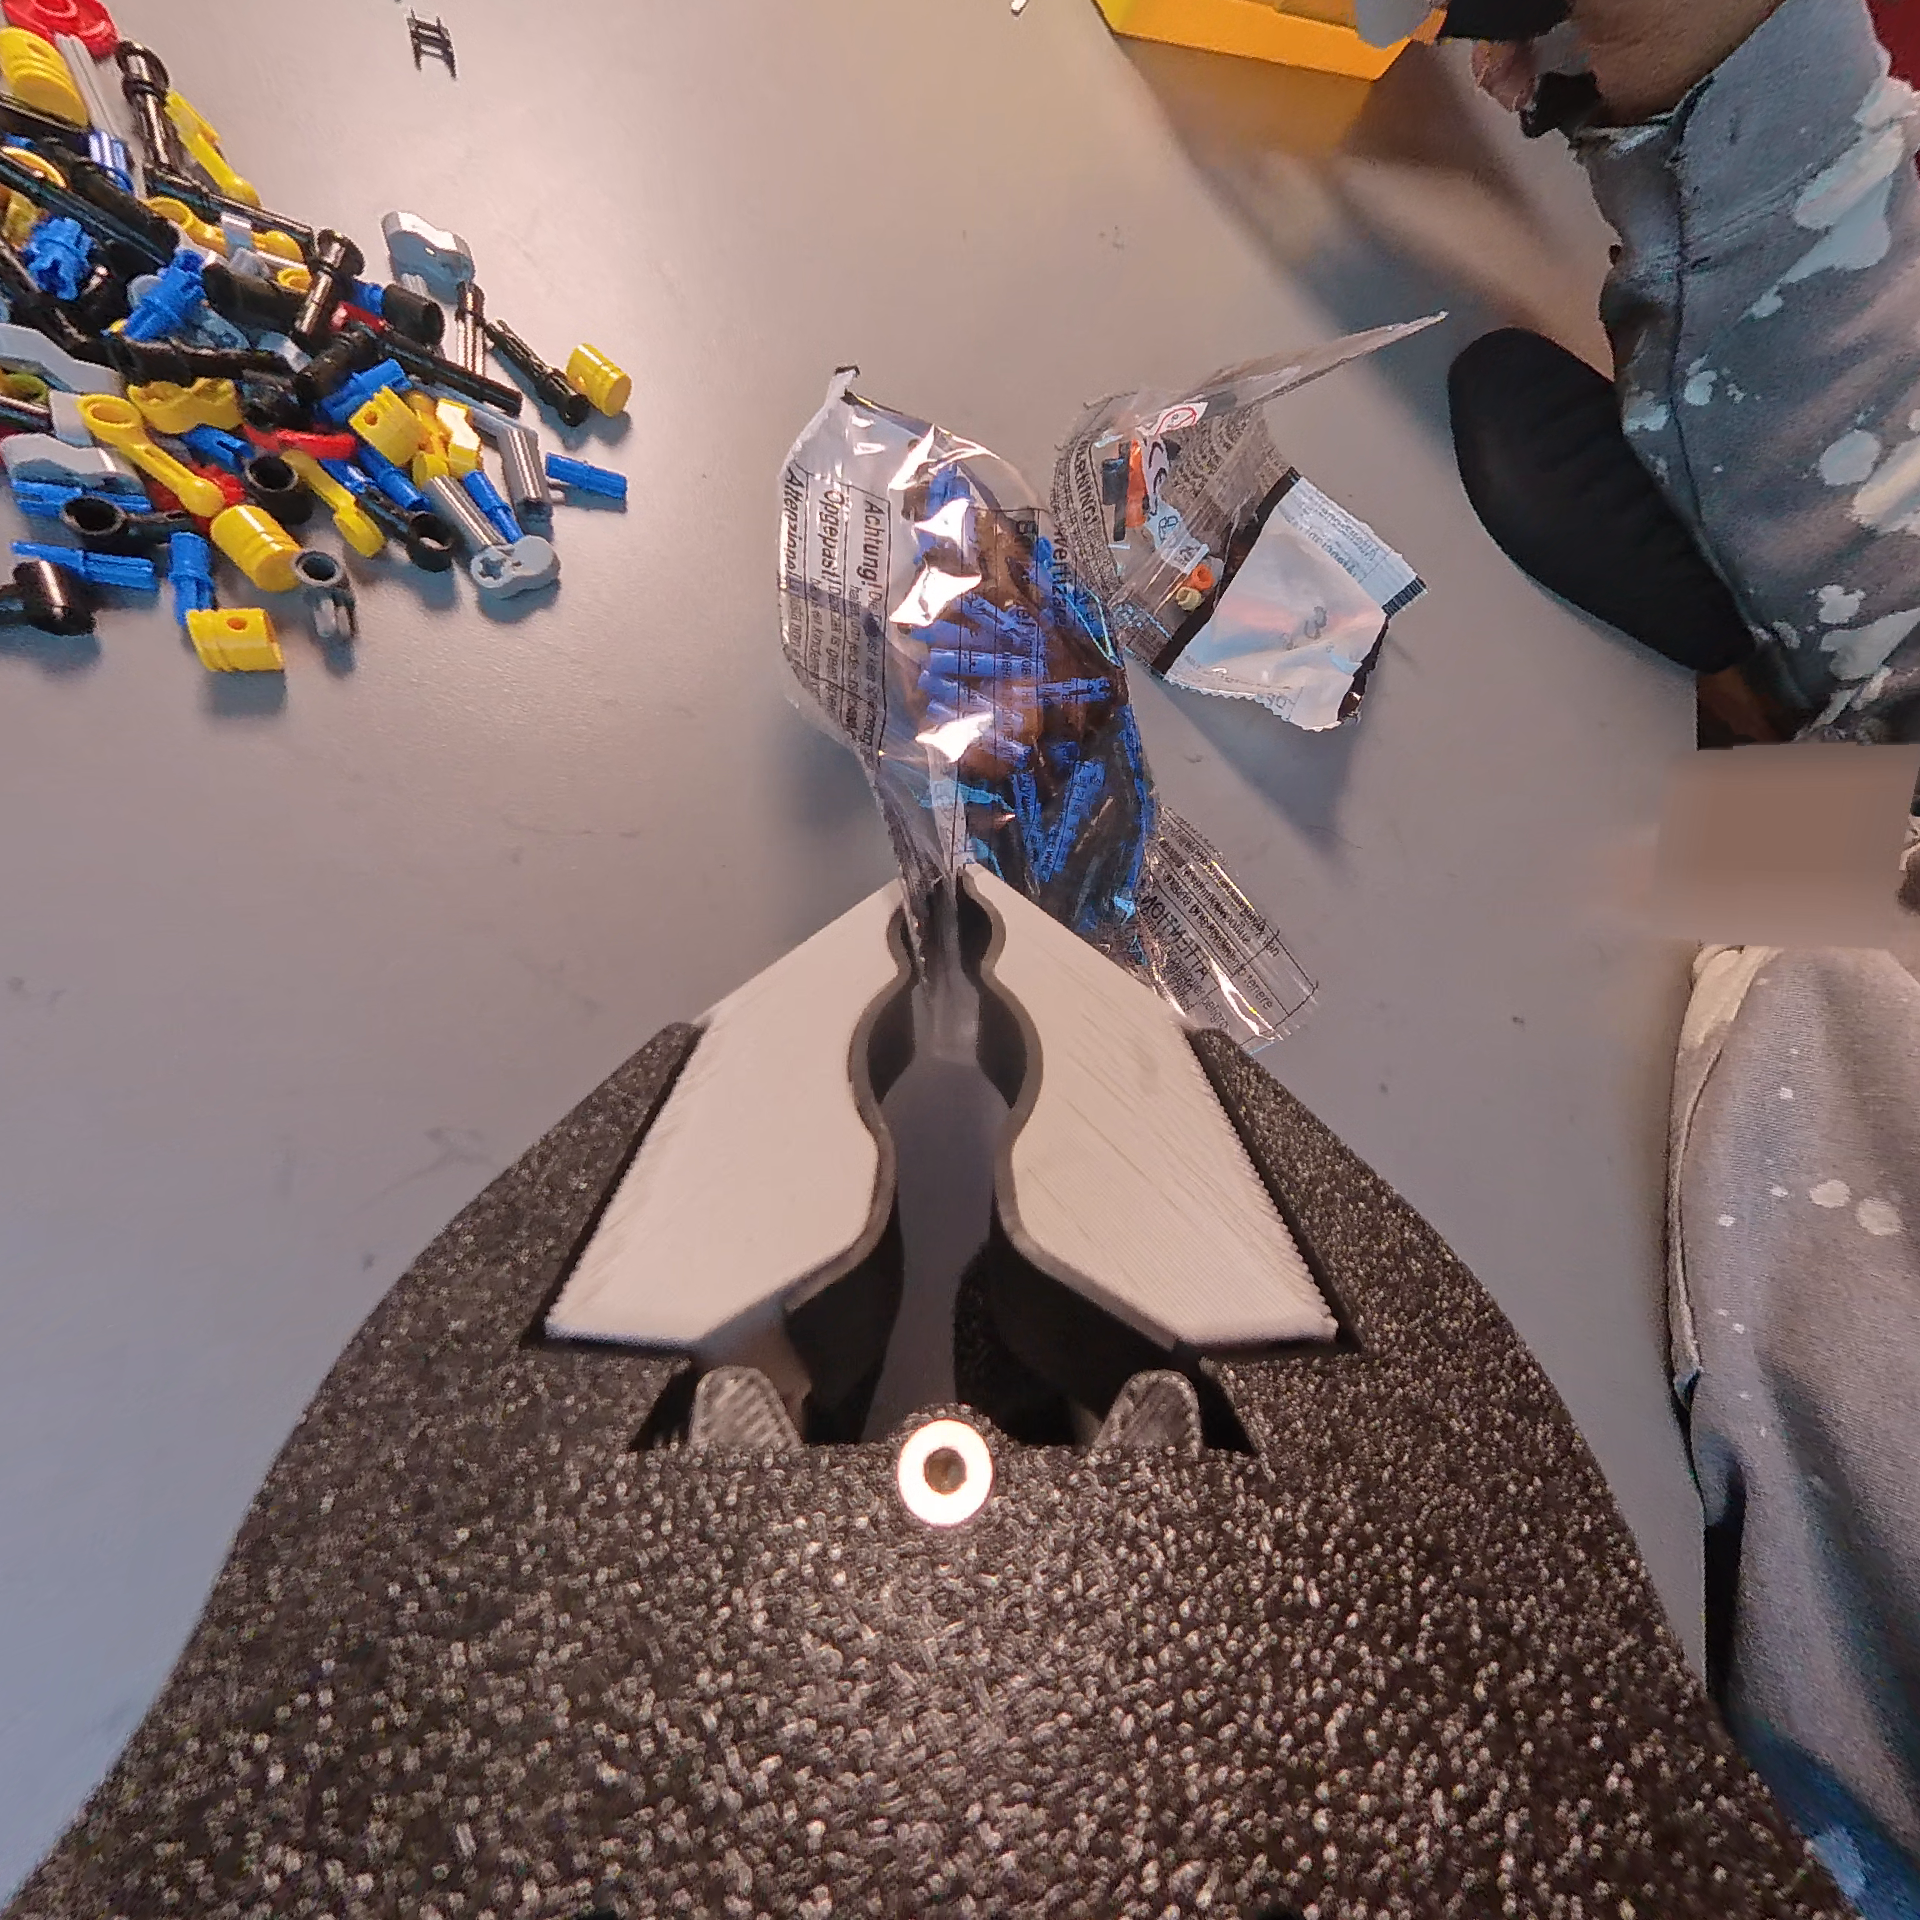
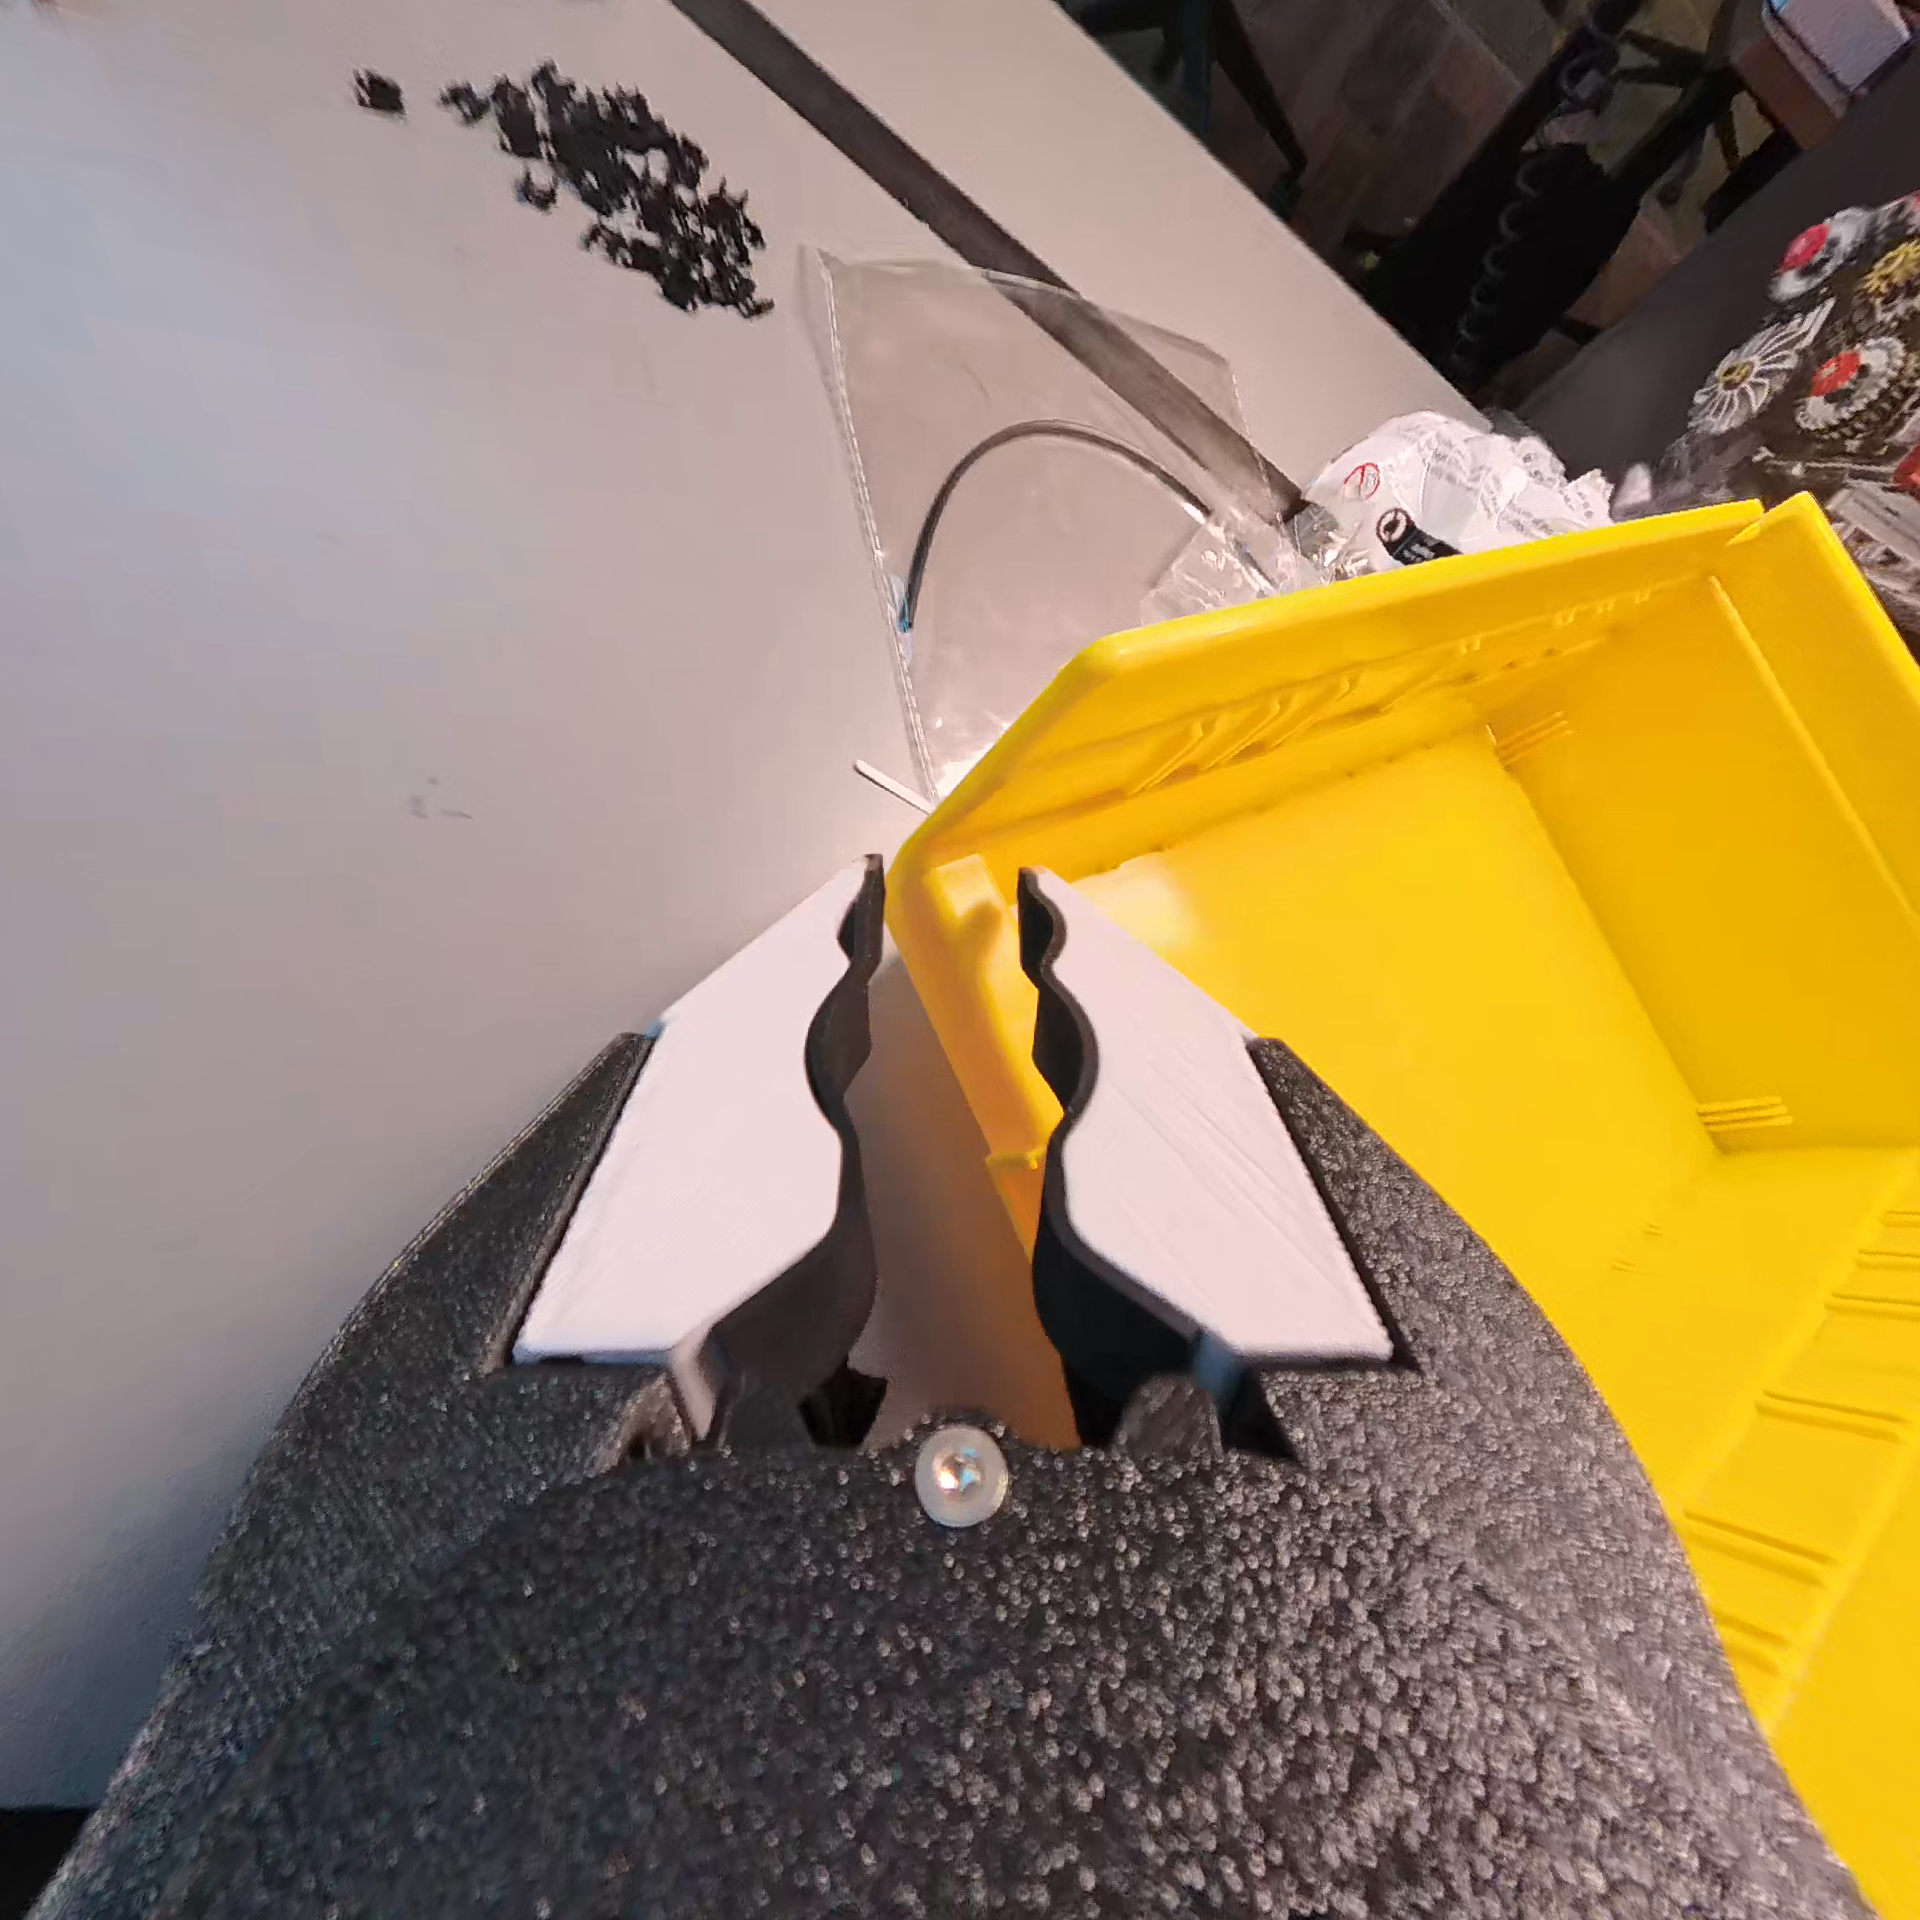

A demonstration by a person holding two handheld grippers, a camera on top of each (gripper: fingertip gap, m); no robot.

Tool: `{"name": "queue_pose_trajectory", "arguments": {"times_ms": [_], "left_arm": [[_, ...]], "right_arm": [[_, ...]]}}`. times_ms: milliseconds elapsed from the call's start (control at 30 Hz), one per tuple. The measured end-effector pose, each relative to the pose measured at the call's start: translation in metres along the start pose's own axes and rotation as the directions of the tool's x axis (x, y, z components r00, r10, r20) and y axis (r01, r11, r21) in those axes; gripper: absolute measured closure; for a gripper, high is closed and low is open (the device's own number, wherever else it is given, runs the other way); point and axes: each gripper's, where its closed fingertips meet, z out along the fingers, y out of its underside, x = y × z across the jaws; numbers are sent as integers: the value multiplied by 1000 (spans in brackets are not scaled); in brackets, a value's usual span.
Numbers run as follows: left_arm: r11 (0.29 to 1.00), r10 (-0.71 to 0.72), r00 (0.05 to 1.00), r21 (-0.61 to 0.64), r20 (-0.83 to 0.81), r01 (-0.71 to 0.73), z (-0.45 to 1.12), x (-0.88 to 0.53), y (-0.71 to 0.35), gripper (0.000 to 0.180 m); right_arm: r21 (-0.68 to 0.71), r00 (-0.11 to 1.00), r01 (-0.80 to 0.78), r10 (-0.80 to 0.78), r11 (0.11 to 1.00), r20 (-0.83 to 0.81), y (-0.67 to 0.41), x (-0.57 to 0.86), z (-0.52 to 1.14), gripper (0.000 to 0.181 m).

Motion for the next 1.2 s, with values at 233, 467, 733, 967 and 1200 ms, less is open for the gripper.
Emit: {"name": "queue_pose_trajectory", "arguments": {"times_ms": [233,467,733,967,1200], "left_arm": [[1000,2,999,31,39,-3,-3,-7,-5,178],[990,81,996,111,29,-84,-9,5,-22,180],[933,243,966,295,-88,-208,-28,48,-51,180],[880,233,947,462,-222,-108,-54,67,-72,180],[879,-11,933,441,-359,180,-47,45,-77,180]], "right_arm": [[268,998,-40,24,962,63,-51,-17,-23,151],[437,894,-139,-77,889,441,-99,-115,-34,135],[416,673,-212,-176,884,718,-137,-212,-38,128],[374,455,-188,-257,908,853,-151,-255,-48,164],[169,255,-511,-39,843,966,-178,-223,-73,179]]}}
